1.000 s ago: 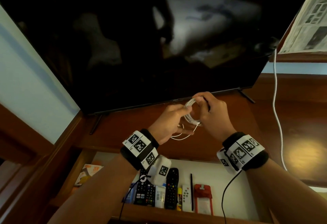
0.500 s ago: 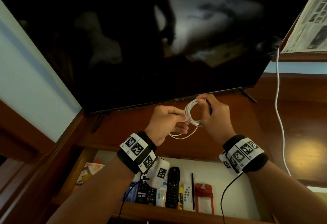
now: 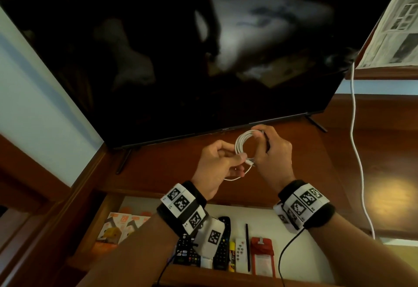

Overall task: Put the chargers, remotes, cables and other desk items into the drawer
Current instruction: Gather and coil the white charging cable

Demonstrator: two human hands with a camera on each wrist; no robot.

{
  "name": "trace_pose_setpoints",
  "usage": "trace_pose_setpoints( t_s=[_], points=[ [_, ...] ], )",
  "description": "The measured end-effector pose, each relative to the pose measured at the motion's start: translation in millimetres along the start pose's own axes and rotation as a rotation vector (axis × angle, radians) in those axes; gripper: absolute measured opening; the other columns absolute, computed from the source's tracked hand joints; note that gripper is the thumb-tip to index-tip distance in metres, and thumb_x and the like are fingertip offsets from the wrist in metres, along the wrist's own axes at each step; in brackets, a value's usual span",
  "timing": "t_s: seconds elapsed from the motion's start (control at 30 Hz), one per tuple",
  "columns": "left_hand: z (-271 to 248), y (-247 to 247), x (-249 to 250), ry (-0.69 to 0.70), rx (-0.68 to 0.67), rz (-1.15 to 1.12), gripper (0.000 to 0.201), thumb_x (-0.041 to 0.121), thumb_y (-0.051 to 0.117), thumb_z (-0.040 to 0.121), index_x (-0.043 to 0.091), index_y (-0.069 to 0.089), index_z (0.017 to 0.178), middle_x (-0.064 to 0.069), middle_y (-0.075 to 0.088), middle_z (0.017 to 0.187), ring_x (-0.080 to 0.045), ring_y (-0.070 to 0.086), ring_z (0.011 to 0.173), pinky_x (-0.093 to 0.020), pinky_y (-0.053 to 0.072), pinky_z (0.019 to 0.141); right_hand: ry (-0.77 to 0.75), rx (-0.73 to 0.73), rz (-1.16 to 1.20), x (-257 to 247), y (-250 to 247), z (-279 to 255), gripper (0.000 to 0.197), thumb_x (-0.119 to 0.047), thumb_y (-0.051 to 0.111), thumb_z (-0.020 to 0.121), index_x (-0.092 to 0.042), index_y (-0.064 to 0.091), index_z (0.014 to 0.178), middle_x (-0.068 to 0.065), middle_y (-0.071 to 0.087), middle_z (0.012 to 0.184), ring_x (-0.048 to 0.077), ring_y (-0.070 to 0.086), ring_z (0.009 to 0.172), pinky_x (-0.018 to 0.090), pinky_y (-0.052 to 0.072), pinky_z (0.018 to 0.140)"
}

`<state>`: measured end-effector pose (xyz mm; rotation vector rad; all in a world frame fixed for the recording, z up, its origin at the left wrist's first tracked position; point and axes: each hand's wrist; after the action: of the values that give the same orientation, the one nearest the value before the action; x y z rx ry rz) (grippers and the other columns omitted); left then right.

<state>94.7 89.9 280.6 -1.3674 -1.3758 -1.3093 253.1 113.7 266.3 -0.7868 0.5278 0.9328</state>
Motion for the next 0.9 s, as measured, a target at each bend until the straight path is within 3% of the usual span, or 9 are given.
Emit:
trace_pose_setpoints(
  t_s=[0.1, 0.2, 0.33, 0.43, 0.53, 0.6, 0.67, 0.8, 0.9],
  points=[
    [2.8, 4.1, -9.2, 0.045, 0.007, 0.023, 0.027, 0.002, 0.072, 0.092, 0.004, 0.060, 0.116, -0.008, 0.073, 0.081, -0.030, 0.074, 0.078, -0.046, 0.064, 0.075, 0.198, -0.053, 0.115, -4.1, -3.7, -0.1, 0.016, -0.015, 0.051, 0.104, -0.011, 0.066, 0.108, -0.002, 0.060, 0.065, 0.008, 0.046, 0.044, 0.022, 0.038, 0.042],
    [3.8, 2.5, -14.4, 0.053, -0.015, 0.061, 0.029, 0.002, 0.068, 0.095, 0.005, 0.062, 0.123, -0.012, 0.073, 0.090, -0.033, 0.076, 0.089, -0.051, 0.064, 0.078, 0.323, -0.181, 0.191, -2.6, -10.6, -2.1, 0.020, -0.020, 0.048, 0.106, -0.016, 0.067, 0.110, 0.000, 0.056, 0.069, 0.013, 0.049, 0.054, 0.024, 0.041, 0.048],
    [6.8, -3.6, -29.6, -0.006, -0.062, 0.091, 0.022, -0.001, 0.070, 0.093, -0.002, 0.064, 0.114, -0.024, 0.071, 0.108, -0.034, 0.076, 0.091, -0.051, 0.064, 0.076, 0.545, -0.299, 0.429, 7.9, -20.1, -21.5, 0.030, -0.023, 0.041, 0.109, -0.011, 0.068, 0.114, -0.001, 0.052, 0.075, 0.016, 0.050, 0.069, 0.026, 0.045, 0.064],
    [8.6, -4.8, -63.1, -0.042, -0.037, 0.183, 0.023, -0.007, 0.074, 0.087, -0.006, 0.064, 0.108, -0.033, 0.070, 0.097, -0.041, 0.075, 0.085, -0.050, 0.065, 0.073, 0.570, -0.487, 0.290, 24.2, -29.0, -49.5, 0.038, -0.024, 0.036, 0.110, 0.001, 0.064, 0.102, 0.001, 0.052, 0.077, 0.007, 0.047, 0.067, 0.018, 0.040, 0.065],
    [5.0, 0.8, -110.2, -0.101, -0.069, 0.321, 0.020, -0.005, 0.077, 0.085, -0.002, 0.067, 0.103, -0.021, 0.076, 0.088, -0.036, 0.077, 0.080, -0.051, 0.065, 0.073, 0.611, -0.639, 0.162, 45.8, -37.0, -82.1, 0.037, -0.020, 0.039, 0.109, -0.004, 0.057, 0.080, 0.005, 0.052, 0.076, 0.015, 0.045, 0.070, 0.027, 0.035, 0.067],
    [3.7, 6.0, -143.5, -0.135, -0.152, 0.464, 0.017, 0.005, 0.078, 0.088, 0.003, 0.068, 0.101, -0.013, 0.078, 0.087, -0.026, 0.077, 0.077, -0.050, 0.064, 0.075, 0.659, -0.685, 0.066, 67.9, -41.7, -104.1, 0.034, -0.014, 0.045, 0.107, -0.008, 0.059, 0.076, 0.002, 0.054, 0.073, 0.014, 0.045, 0.066, 0.025, 0.035, 0.063],
    [1.9, 10.0, -170.0, -0.178, -0.275, 0.715, 0.027, 0.023, 0.076, 0.092, 0.012, 0.068, 0.115, -0.009, 0.076, 0.102, -0.020, 0.073, 0.087, -0.047, 0.061, 0.085, 0.723, -0.733, -0.064, 98.1, -46.7, -126.0, 0.034, -0.011, 0.048, 0.104, -0.009, 0.062, 0.074, -0.003, 0.059, 0.070, 0.014, 0.049, 0.064, 0.024, 0.038, 0.061],
    [-7.6, -0.2, -205.9, -0.310, -0.501, 1.181, 0.065, 0.041, 0.057, 0.102, 0.019, 0.033, 0.158, -0.014, 0.039, 0.160, -0.031, 0.039, 0.146, -0.042, 0.038, 0.116, 0.981, -0.941, -0.284, 164.8, -62.3, -165.6, 0.030, -0.002, 0.051, 0.099, -0.015, 0.064, 0.075, 0.003, 0.067, 0.078, 0.020, 0.058, 0.068, 0.035, 0.043, 0.067],
    [-19.2, -7.1, -224.1, -0.388, -0.616, 1.400, 0.072, 0.049, 0.041, 0.106, 0.019, 0.009, 0.164, -0.013, 0.000, 0.172, -0.033, 0.001, 0.158, -0.050, 0.016, 0.126, 1.096, -1.109, -0.364, 193.7, -68.1, -183.8, 0.021, -0.002, 0.057, 0.096, 0.011, 0.069, 0.107, 0.030, 0.070, 0.110, 0.035, 0.067, 0.084, 0.032, 0.041, 0.066]
  ],
)
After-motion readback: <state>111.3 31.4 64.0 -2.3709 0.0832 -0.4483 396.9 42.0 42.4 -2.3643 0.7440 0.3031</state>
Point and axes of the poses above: each hand's wrist, its own z-axis towards the middle knuckle, its own y-axis out of the palm, x = y × z
